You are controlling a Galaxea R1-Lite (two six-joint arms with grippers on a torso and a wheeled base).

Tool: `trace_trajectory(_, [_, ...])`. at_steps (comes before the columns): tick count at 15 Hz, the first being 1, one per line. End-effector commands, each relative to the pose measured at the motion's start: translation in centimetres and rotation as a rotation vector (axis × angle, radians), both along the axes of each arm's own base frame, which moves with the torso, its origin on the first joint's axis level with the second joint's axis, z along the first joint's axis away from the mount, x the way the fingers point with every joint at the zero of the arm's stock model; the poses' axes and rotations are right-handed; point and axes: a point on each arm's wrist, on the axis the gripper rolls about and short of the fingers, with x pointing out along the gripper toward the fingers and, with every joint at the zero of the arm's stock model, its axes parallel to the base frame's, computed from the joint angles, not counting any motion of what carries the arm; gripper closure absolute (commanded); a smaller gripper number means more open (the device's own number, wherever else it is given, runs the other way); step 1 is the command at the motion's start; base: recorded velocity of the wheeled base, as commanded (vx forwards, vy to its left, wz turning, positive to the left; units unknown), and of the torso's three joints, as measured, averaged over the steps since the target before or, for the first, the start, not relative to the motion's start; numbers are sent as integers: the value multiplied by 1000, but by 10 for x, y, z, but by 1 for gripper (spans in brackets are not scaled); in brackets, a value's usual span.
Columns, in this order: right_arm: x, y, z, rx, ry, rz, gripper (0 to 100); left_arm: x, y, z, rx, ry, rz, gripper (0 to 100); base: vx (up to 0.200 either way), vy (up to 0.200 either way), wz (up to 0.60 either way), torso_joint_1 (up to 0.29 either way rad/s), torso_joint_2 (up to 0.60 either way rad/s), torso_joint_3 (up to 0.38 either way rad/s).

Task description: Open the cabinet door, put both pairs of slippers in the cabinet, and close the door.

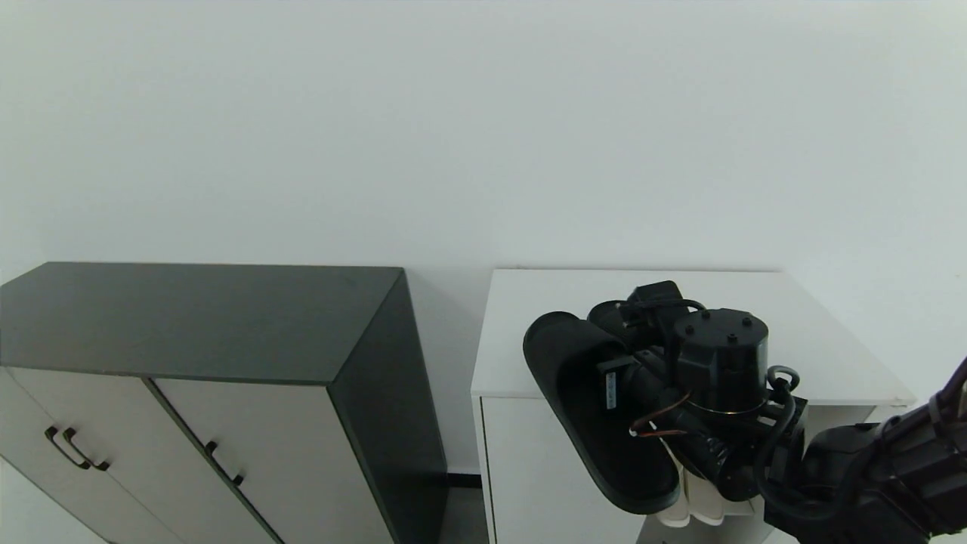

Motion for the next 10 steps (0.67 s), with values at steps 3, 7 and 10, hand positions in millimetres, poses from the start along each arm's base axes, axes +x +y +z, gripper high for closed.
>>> trace_trajectory(3, [0,0,-3,-7,7,-1,100,0,0,0,0,0,0,100,-200,0,0,-1,1,1])
trace_trajectory(7, [-1,-1,-5,-14,12,-1,100,0,0,0,-1,0,0,100,0,0,0,0,0,0])
trace_trajectory(10, [0,-1,-6,-16,14,-3,100,0,0,0,-1,0,0,100,0,0,0,0,0,0])
